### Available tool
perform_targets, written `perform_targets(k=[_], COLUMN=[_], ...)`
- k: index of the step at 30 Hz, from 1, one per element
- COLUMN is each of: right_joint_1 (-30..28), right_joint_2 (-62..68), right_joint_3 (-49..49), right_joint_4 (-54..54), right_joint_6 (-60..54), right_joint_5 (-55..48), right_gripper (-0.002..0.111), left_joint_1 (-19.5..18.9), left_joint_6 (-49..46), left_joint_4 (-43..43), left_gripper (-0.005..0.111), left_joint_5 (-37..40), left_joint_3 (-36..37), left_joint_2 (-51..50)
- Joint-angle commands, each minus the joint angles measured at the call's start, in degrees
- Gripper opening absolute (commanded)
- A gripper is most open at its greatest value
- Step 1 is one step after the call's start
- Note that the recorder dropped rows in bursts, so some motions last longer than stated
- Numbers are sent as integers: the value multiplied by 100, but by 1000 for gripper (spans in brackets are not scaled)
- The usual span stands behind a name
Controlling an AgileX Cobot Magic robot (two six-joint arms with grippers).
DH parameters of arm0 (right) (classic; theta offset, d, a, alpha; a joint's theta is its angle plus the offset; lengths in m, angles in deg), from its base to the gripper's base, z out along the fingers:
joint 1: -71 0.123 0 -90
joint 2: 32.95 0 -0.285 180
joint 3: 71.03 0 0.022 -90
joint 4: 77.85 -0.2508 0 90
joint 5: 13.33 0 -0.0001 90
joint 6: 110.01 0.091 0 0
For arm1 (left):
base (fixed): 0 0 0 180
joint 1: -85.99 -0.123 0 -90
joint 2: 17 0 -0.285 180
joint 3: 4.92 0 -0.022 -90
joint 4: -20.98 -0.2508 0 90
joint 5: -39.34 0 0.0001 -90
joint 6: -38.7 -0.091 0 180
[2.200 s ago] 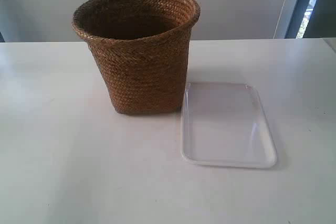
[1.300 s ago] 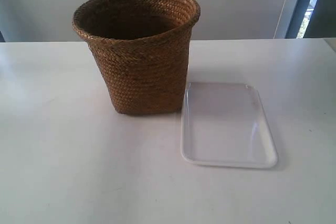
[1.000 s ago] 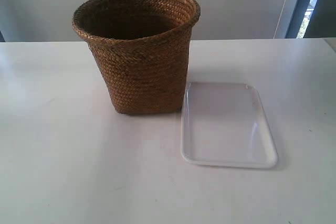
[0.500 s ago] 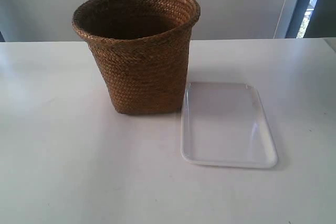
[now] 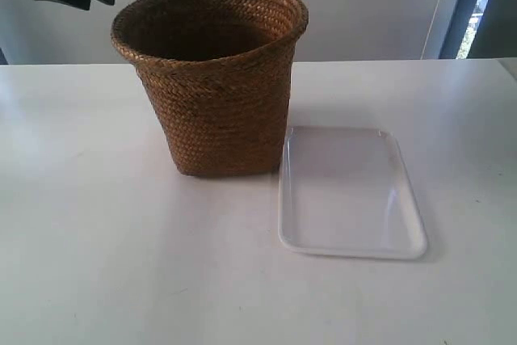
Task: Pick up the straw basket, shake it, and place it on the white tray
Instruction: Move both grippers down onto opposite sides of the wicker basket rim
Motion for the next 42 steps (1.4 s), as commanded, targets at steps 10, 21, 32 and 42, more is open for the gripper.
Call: perform_targets(k=[10,21,32,42], right_joint_1=[335,568,644,678], right_joint_2=[267,571,787,850], right_joint_3=[14,14,14,14], right_joint_4=[109,138,213,247], right_joint_6=[-238,-260,-168,-105], right_joint_5=[505,506,294,313], right_gripper=[78,81,81,81], left_joint_1=[255,255,255,255], left_joint_6=[-153,-166,-295,-295], left_joint_4=[84,84,70,381], left_gripper=[50,50,70,70], left_joint_5=[-325,-265,-157,147], left_joint_3=[-40,-40,-27,-27], left_joint_2=[-275,-456,-477,-754])
